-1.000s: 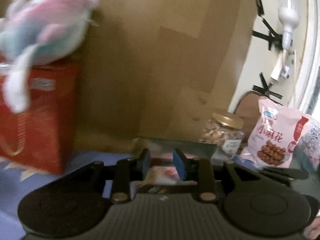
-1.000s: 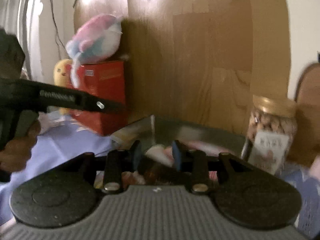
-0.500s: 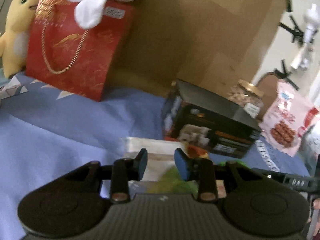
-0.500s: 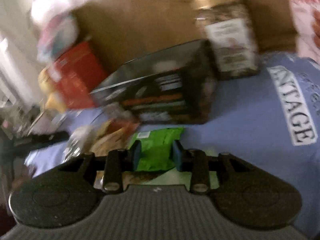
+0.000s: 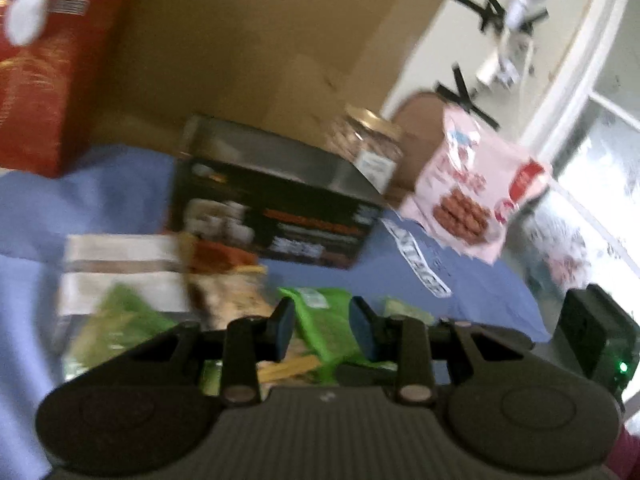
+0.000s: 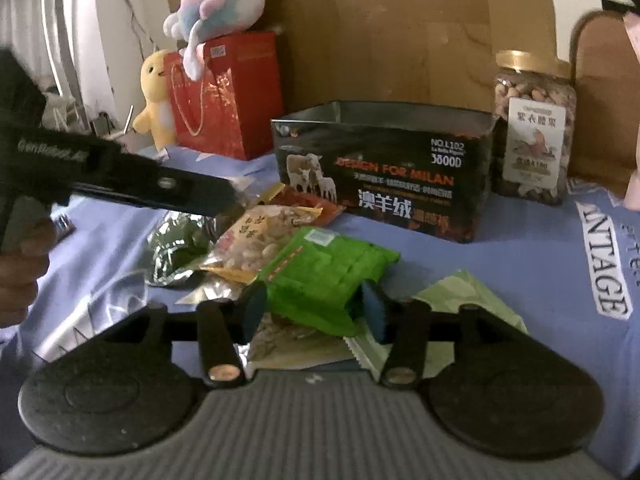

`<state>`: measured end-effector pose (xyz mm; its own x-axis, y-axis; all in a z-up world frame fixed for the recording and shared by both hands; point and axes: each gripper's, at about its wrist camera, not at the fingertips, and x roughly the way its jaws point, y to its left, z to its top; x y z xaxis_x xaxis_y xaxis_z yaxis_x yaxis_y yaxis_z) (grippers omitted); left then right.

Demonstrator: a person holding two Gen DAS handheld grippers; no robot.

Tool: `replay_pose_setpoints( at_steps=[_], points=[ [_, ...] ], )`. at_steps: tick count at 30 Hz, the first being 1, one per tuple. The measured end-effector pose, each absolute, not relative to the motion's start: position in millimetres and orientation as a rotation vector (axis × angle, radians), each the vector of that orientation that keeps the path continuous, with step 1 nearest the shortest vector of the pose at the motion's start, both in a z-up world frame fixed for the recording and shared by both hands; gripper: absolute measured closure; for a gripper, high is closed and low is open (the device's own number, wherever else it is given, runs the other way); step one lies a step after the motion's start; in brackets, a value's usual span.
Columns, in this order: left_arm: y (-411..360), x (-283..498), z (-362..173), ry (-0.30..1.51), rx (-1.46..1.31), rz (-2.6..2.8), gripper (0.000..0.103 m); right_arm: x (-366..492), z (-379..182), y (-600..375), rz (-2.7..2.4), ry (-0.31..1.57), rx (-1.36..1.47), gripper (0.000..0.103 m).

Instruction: Organize snacks

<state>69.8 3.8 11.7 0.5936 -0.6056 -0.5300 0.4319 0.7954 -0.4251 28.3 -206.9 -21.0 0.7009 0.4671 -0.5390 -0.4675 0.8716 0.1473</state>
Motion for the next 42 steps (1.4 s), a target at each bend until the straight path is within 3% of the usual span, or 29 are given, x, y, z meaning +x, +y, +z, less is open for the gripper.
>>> replay_pose_setpoints(
  at_steps=[6,18,19,21,23,31,36,40,42],
  points=[
    [-35.6,82.6,-7.5,0.789,-0.155,-0.568,0.072,20.9,-25.9,-211.6,0.527,0.572,-0.001,0.051],
    [-37.4,84.9,-11.6,0.821,-0.179,-0.551,0.069,20.6,-30.3,-212.1,0.527,0.606,0.015,0.054],
    [-40.1,85.4,-11.8,0.813,-0.168,-0.545,0.068,22.2,-30.6,-212.9,0.525,0.608,0.031,0.056],
    [-42.4,84.5,-10.9,0.798,-0.157,-0.542,0.069,22.1,-30.3,-214.1,0.496,0.6,0.038,0.07],
    [-42.0,81.8,-7.3,0.788,-0.16,-0.547,0.069,21.4,-29.9,-218.2,0.49,0.595,0.056,0.074],
    [-36.2,69.1,41.7,0.644,-0.13,-0.557,0.071,9.9,-2.0,-214.0,0.499,0.472,0.064,0.076],
    [-44.3,101.6,74.4,0.533,-0.097,-0.541,0.071,37.7,30.5,-213.0,0.459,0.363,0.038,0.076],
    [-54.1,151.6,70.7,0.524,-0.107,-0.478,0.059,88.2,32.2,-212.2,0.379,0.332,0.017,0.07],
    [-53.1,159.4,64.3,0.539,-0.099,-0.402,0.063,98.1,28.1,-215.0,0.293,0.342,-0.023,0.069]
  ],
)
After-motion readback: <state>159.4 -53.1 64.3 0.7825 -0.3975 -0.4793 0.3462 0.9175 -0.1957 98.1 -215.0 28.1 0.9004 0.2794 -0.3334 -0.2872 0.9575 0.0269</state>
